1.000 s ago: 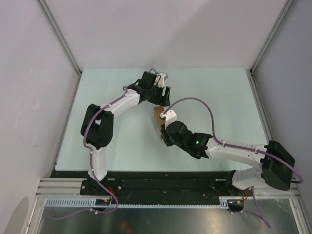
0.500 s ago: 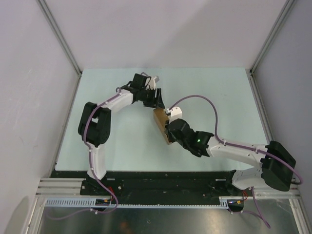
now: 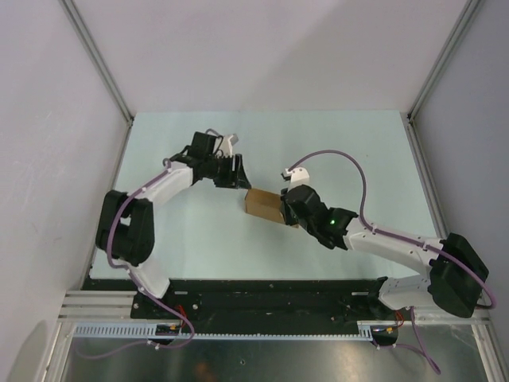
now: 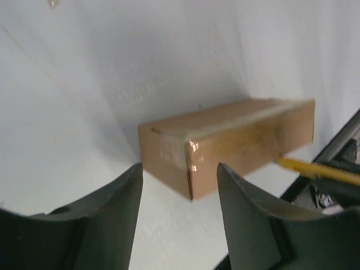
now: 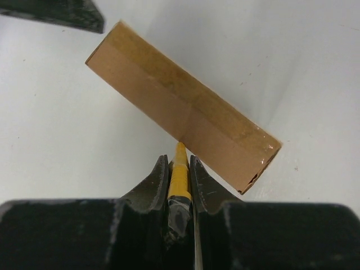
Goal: Unpack the express box
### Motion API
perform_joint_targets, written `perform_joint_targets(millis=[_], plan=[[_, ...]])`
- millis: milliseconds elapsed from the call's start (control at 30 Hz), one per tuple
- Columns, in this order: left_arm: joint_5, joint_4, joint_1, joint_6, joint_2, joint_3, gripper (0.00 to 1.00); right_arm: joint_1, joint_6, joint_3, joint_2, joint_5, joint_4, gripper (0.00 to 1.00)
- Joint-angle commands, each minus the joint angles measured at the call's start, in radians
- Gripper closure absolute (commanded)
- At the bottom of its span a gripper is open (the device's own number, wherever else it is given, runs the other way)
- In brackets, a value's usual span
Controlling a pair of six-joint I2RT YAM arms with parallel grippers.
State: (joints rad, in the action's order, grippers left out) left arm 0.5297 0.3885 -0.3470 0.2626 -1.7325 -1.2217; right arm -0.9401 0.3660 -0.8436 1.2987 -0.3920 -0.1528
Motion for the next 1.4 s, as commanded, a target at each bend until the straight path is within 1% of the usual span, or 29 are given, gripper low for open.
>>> perform_joint_targets(millis=[0, 100, 167, 267, 300, 367, 433, 467, 500, 567, 600, 633, 667, 800, 933, 1100, 1200, 1300, 1367], plan=[[0.062, -0.002, 0.003, -0.006, 0.097, 0.059, 0.4, 0.041, 0.005, 0.006, -0.004, 0.002, 0.006, 1.0], [0.082, -0.005, -0.007, -0.039, 0.129, 0.09, 0.39, 0.067, 0.022, 0.006, -0.006, 0.008, 0.009, 1.0], [0.124, -0.005, -0.02, -0.083, 0.143, 0.088, 0.39, 0.076, 0.034, 0.006, -0.004, 0.002, 0.009, 1.0], [0.081, -0.005, -0.044, -0.095, 0.163, 0.061, 0.39, 0.096, 0.059, 0.006, -0.013, 0.002, 0.006, 1.0], [0.044, -0.005, -0.047, -0.089, 0.169, 0.05, 0.38, 0.101, 0.063, 0.006, -0.018, 0.005, -0.002, 1.0], [0.021, -0.008, -0.049, -0.098, 0.192, 0.012, 0.36, 0.101, 0.07, 0.006, -0.047, 0.013, -0.011, 1.0], [0.016, -0.013, -0.066, -0.149, 0.215, -0.013, 0.25, 0.101, 0.089, 0.006, -0.071, 0.015, -0.037, 1.0], [0.015, -0.014, -0.096, -0.176, 0.223, -0.034, 0.21, 0.1, 0.093, 0.008, -0.085, 0.013, -0.048, 1.0], [0.013, -0.016, -0.116, -0.241, 0.229, -0.042, 0.16, 0.103, 0.105, 0.011, -0.116, 0.015, -0.063, 1.0], [-0.019, -0.016, -0.183, -0.307, 0.228, -0.065, 0.11, 0.112, 0.117, 0.015, -0.147, 0.013, -0.08, 1.0], [-0.031, -0.016, -0.204, -0.357, 0.212, -0.073, 0.09, 0.118, 0.134, 0.021, -0.168, 0.015, -0.099, 1.0], [-0.037, -0.016, -0.22, -0.377, 0.199, -0.082, 0.07, 0.135, 0.139, 0.026, -0.177, 0.019, -0.106, 1.0], [-0.039, -0.016, -0.242, -0.385, 0.185, -0.103, 0.07, 0.139, 0.142, 0.032, -0.185, 0.022, -0.111, 1.0], [-0.005, -0.017, -0.262, -0.433, 0.079, -0.162, 0.06, 0.161, 0.157, 0.06, -0.205, 0.022, -0.132, 1.0], [-0.028, -0.017, -0.3, -0.499, 0.007, -0.196, 0.06, 0.169, 0.186, 0.067, -0.228, 0.004, -0.162, 1.0], [-0.134, -0.014, -0.369, -0.563, -0.054, -0.183, 0.06, 0.198, 0.241, 0.069, -0.277, -0.03, -0.231, 1.0], [-0.146, -0.014, -0.395, -0.559, -0.076, -0.177, 0.07, 0.221, 0.251, 0.07, -0.297, -0.025, -0.255, 1.0], [-0.128, -0.013, -0.406, -0.559, -0.088, -0.173, 0.08, 0.231, 0.249, 0.075, -0.311, -0.025, -0.263, 1.0], [-0.149, -0.013, -0.414, -0.566, -0.098, -0.167, 0.08, 0.241, 0.248, 0.08, -0.315, -0.024, -0.263, 1.0]])
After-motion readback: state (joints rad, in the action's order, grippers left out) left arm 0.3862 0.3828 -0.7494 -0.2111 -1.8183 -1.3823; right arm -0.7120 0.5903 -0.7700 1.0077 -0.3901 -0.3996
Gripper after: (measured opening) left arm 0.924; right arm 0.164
